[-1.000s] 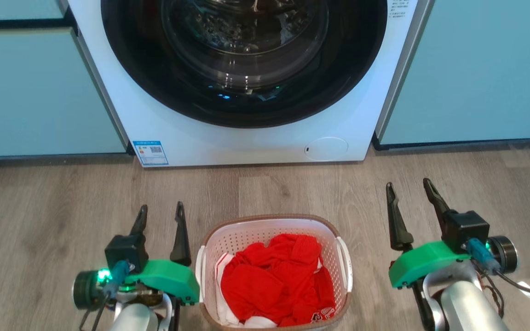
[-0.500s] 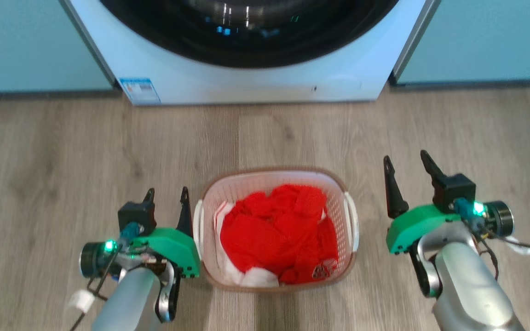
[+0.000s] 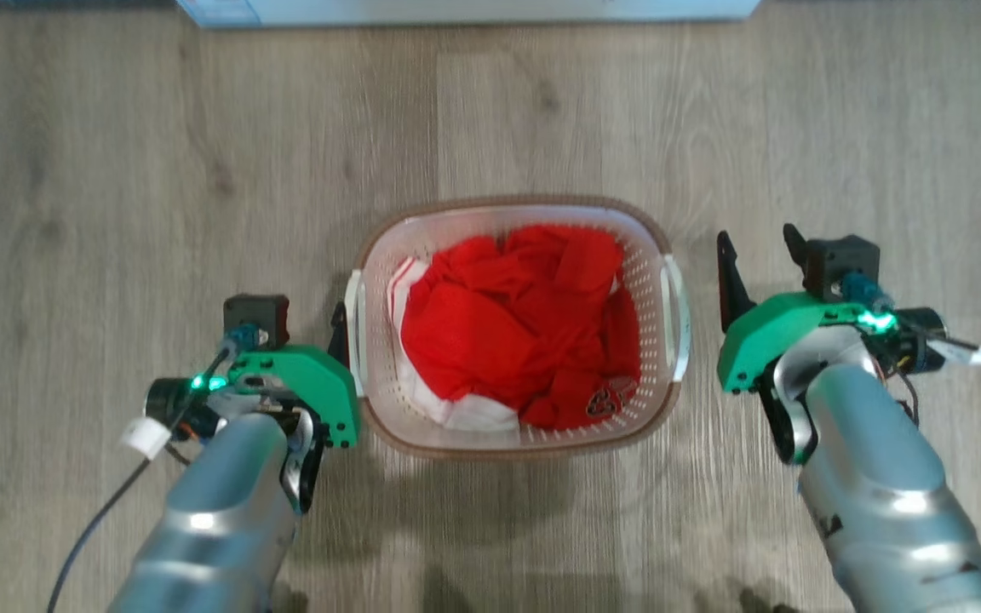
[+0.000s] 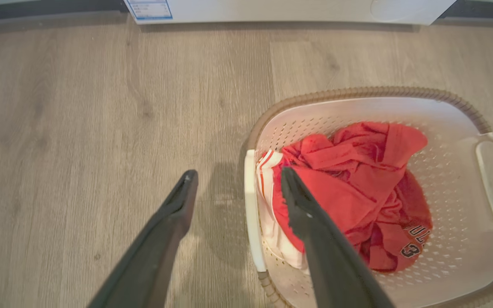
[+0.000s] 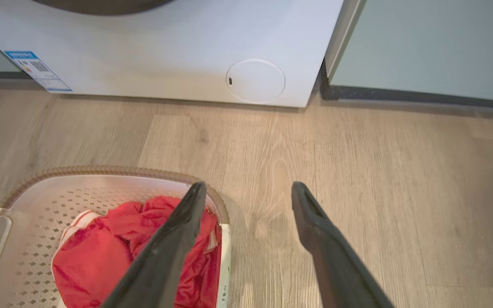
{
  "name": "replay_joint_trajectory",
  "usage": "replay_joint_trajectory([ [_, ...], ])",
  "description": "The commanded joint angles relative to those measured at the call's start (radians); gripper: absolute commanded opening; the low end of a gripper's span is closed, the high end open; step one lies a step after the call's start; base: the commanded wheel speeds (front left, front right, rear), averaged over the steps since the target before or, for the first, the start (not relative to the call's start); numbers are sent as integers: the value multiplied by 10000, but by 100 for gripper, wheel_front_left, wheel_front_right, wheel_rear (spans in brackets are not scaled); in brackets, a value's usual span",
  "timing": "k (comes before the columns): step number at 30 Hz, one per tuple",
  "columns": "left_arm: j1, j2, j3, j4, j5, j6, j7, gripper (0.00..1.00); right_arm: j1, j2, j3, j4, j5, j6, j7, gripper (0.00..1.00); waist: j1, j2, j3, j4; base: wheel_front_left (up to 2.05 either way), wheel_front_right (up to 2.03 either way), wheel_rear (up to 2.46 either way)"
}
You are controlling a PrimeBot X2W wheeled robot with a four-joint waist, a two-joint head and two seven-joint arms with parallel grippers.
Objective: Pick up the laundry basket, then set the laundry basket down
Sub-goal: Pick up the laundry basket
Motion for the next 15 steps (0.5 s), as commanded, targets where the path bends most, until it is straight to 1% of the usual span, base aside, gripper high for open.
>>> replay_joint_trajectory([
  [1,-317,168,54,173,-158,-67,-53,100,-196,-11,235,37,142,71,-32,100,-3,0,658,9,0,0,0],
  [8,-1186,168,-890,1345,-741,-350,63,100,-947,-11,831,1407,734,71,375,100,-3,0,1512,-42,0,0,0],
  [15,-1900,168,-1541,1929,-1340,-863,645,100,-1630,-10,1412,2300,1584,71,794,100,-3,0,2139,-97,0,0,0],
])
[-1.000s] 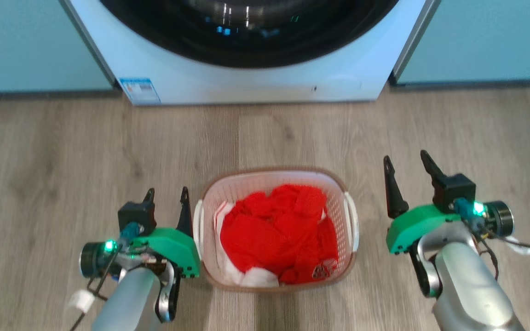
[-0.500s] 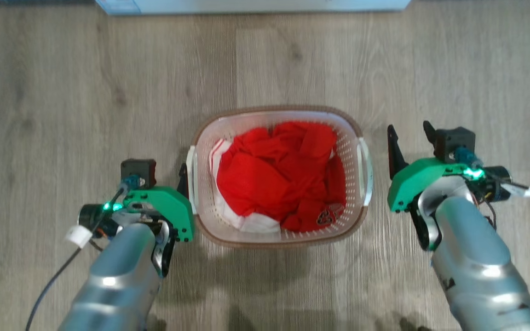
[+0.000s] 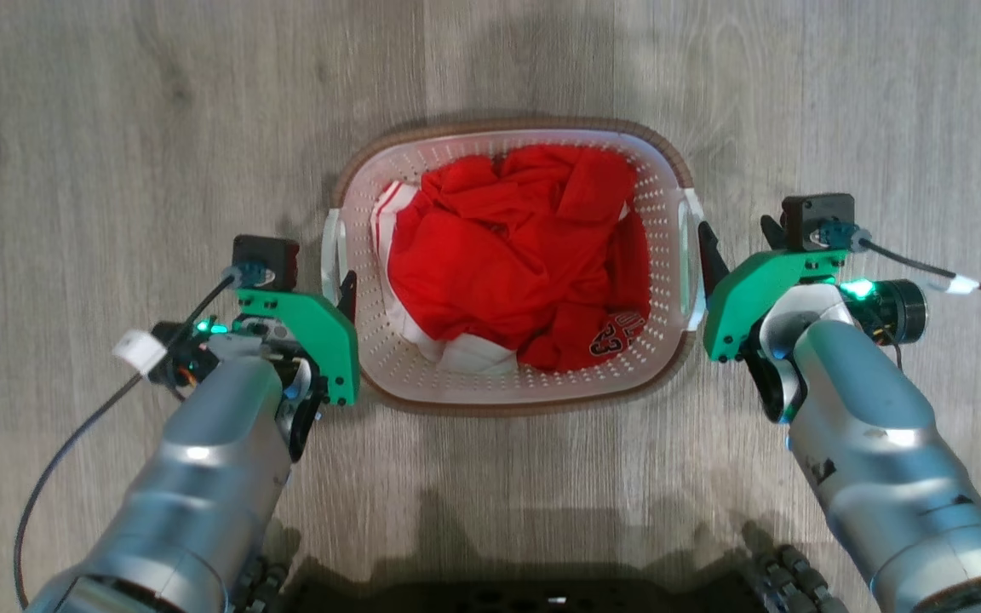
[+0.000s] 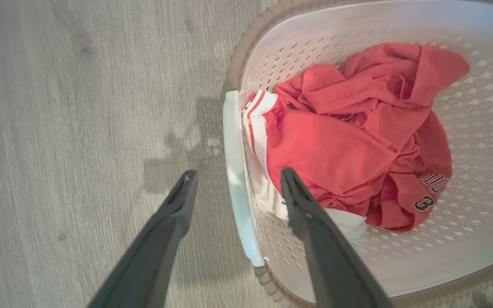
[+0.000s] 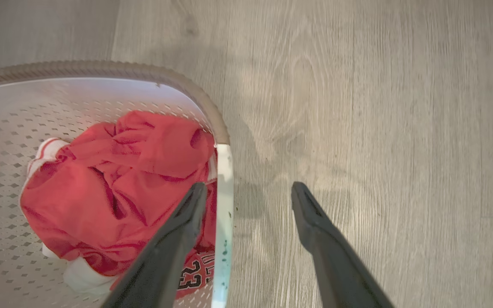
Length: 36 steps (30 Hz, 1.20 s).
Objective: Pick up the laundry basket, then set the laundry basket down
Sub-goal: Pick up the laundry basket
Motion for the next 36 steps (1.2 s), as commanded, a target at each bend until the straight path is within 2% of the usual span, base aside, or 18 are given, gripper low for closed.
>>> replay_joint_trajectory([
  [1,-98,206,-14,81,-104,-86,155,100,103,103,309,54,212,71,136,100,-2,0,224,-35,0,0,0],
  [8,-521,206,-326,302,-784,-353,710,100,-258,103,955,469,1408,71,741,100,-2,0,641,-89,0,0,0],
  [20,-1132,206,-1366,361,-1244,-410,1689,100,-1193,103,1760,1259,2206,71,1309,100,-2,0,1344,-44,0,0,0],
  [28,-1395,206,-1715,243,-1819,-503,2207,100,-1682,103,1993,1664,2583,71,1338,100,-2,0,1725,28,0,0,0],
  [36,-1633,206,-2281,326,-2063,-403,2474,100,-2009,103,2357,2014,2856,71,1084,100,-2,0,2020,52,0,0,0],
])
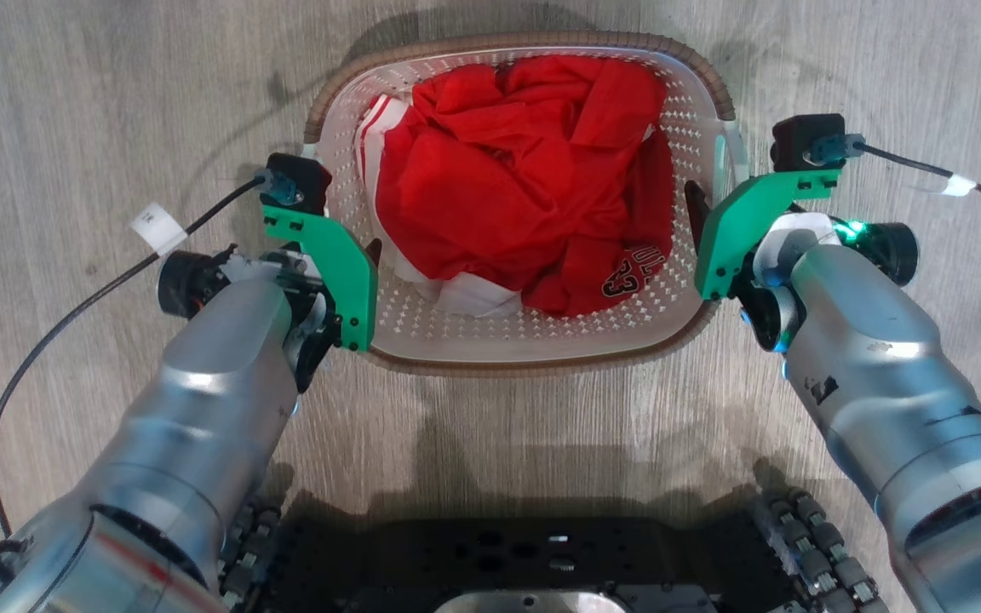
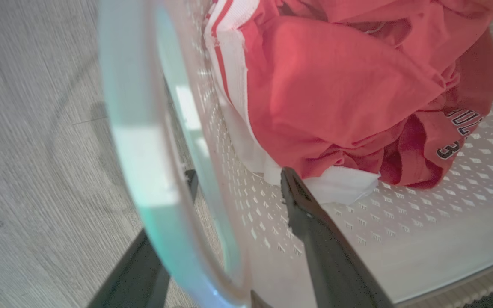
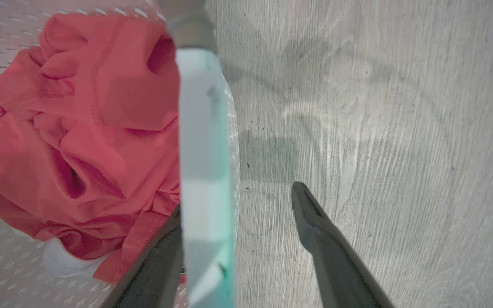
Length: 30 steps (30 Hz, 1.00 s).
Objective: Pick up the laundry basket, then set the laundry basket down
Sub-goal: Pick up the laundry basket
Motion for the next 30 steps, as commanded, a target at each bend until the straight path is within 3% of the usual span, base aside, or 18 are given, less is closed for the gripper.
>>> replay_joint_trajectory([
  [1,57,219,-11,0,-104,51,77,100,255,164,236,-17,85,71,-161,100,0,-1,49,-9,0,0,0],
  [15,14,219,-761,-354,-997,147,159,100,32,164,995,333,647,71,-204,100,0,-1,196,31,0,0,0],
  [16,9,219,-769,-383,-1108,168,148,73,10,164,1028,368,670,71,-223,100,0,-1,199,37,0,0,0],
  [17,-2,219,-812,-411,-1185,178,137,26,0,164,1063,383,712,71,-220,73,0,-1,202,46,0,0,0],
  [18,-14,219,-864,-430,-1248,187,123,0,-6,164,1109,382,761,71,-196,37,0,-1,206,57,0,0,0],
  [19,-25,219,-922,-445,-1307,186,112,0,-11,164,1168,367,804,71,-167,0,0,-1,211,65,0,0,0],
  [30,-134,219,-1482,-407,-1797,101,45,0,-59,164,1521,441,1250,71,-55,0,0,-1,241,76,0,0,0],
])
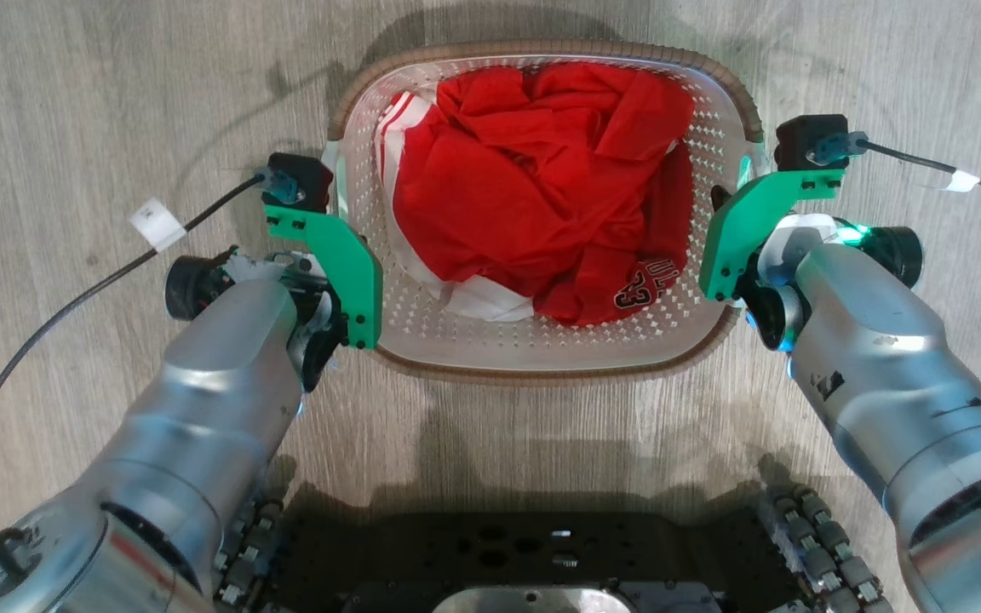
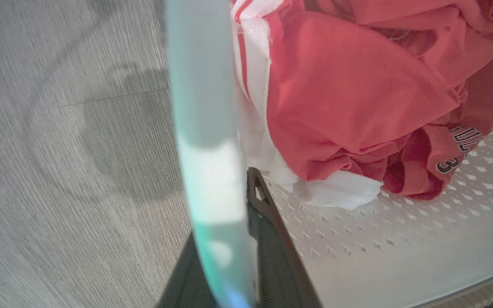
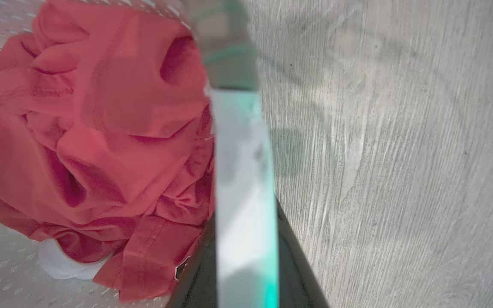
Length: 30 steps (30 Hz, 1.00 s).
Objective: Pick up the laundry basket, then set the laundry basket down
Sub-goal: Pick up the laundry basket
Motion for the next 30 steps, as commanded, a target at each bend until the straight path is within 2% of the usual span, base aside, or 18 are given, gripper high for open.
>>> replay_joint_trajectory([
  [1,-1,129,-79,-95,25,-90,-50,0,324,272,262,-66,16,71,18,0,0,-1,-11,-3,0,0,0],
  [9,50,129,-827,-18,-13,-307,338,0,311,272,545,22,339,71,364,0,0,-1,-327,-14,0,0,0],
  [14,163,129,-1230,81,-45,-413,624,0,397,272,862,-7,557,71,1016,0,0,-1,-783,-15,0,0,0],
  [23,441,129,-1603,-158,-645,-628,1993,0,819,272,1465,-339,1157,71,2363,0,0,-1,-2085,74,0,0,0],
  [30,979,129,-2060,-139,-961,-678,3059,0,1295,272,1760,-538,1738,71,3129,0,0,-1,-3585,35,0,0,0],
])
